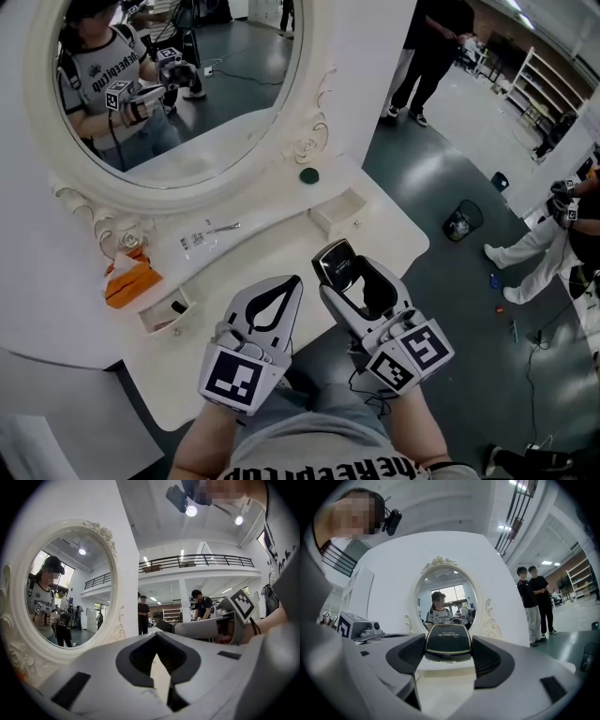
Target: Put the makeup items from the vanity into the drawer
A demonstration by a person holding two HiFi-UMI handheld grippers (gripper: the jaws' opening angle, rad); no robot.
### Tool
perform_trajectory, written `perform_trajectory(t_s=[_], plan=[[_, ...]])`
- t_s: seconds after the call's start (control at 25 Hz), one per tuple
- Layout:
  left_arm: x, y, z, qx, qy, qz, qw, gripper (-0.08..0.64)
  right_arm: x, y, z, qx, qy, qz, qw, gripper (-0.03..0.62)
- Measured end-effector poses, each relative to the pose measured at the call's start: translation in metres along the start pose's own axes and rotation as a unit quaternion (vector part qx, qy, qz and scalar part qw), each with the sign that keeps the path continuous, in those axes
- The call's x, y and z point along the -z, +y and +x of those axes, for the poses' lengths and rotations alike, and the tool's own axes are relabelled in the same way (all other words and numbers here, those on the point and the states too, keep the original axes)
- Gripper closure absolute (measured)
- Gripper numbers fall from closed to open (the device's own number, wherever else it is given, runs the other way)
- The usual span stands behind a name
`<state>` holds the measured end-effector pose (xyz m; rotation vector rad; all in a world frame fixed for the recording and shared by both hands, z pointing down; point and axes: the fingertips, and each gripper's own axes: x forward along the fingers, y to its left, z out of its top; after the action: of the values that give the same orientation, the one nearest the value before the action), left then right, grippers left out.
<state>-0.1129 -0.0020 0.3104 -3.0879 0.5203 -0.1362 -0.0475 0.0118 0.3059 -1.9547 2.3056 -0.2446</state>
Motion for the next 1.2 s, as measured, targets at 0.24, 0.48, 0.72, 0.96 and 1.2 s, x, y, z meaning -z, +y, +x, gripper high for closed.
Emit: perform_trajectory(t_s=[0.24,0.48,0.72,0.96,1.2], plan=[[0.003,0.0,0.008,0.024,-0.004,-0.002,0.9997,0.546,-0.004,-0.012,-0.004,0.035,-0.008,-0.014,0.999,0.255],[0.001,-0.002,0.027,0.037,-0.004,-0.001,0.9993,0.546,-0.009,-0.033,-0.006,0.061,-0.009,-0.025,0.998,0.256],[-0.003,-0.001,0.054,0.026,-0.002,0.003,0.9997,0.546,-0.012,-0.06,0.002,0.048,-0.002,-0.03,0.998,0.256],[-0.008,-0.002,0.09,0.005,0.0,-0.001,1.0,0.546,-0.02,-0.093,0.012,0.025,0.008,-0.031,0.999,0.257],[-0.013,0.0,0.123,-0.019,-0.001,-0.008,0.9998,0.546,-0.029,-0.125,0.025,0.001,0.014,-0.033,0.999,0.258]])
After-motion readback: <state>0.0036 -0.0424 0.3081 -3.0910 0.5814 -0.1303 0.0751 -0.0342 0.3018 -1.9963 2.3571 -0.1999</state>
